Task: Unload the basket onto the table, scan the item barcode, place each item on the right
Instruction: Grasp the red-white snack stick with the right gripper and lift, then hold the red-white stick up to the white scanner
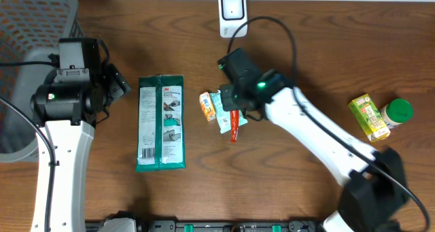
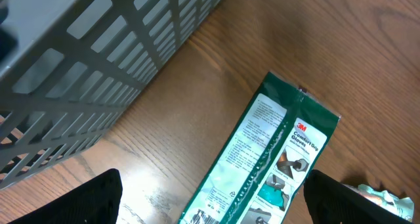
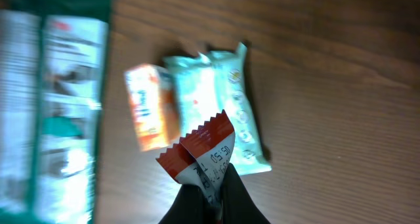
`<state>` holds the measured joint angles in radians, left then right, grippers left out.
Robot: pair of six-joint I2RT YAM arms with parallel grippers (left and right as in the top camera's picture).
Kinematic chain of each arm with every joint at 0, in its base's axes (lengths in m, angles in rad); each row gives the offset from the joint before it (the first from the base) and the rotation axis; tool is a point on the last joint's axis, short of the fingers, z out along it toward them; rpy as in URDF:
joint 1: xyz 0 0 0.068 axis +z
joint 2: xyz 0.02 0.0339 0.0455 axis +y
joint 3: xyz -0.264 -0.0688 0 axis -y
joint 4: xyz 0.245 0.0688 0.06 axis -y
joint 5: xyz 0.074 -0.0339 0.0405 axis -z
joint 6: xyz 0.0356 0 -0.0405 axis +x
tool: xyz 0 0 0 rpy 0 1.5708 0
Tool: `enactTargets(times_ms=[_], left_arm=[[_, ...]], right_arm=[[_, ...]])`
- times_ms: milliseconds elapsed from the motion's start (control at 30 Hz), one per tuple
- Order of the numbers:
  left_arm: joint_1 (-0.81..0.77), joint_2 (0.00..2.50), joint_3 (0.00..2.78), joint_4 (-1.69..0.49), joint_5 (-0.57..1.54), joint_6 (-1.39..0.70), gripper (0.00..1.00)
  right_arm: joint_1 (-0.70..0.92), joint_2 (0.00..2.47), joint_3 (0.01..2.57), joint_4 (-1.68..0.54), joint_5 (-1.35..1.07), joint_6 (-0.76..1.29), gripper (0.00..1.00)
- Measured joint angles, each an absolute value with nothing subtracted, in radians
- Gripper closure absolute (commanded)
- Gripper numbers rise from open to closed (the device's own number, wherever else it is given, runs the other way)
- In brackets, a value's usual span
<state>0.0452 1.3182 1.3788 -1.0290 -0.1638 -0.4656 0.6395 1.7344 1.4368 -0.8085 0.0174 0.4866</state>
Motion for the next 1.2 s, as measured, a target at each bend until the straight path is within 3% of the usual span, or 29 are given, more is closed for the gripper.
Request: enactTargets(times_ms=[267, 933, 1200], left_arm=[[0.045, 1.318, 1.379, -1.029, -0.164, -0.465, 0.11], [0.045, 1.318, 1.379, -1.029, -0.164, -0.465, 0.11], [0.045, 1.318, 1.379, -1.029, -0.164, -0.466, 0.11]], right_arm=[[0.553, 1.628, 1.437, -0.819, -0.102, 0.467, 0.99], [0.546, 1.594, 1.446, -0.824, -0.245, 0.476, 0.99], [0.479, 1.601, 1.670, -0.853, -0.350, 0.536, 0.99]])
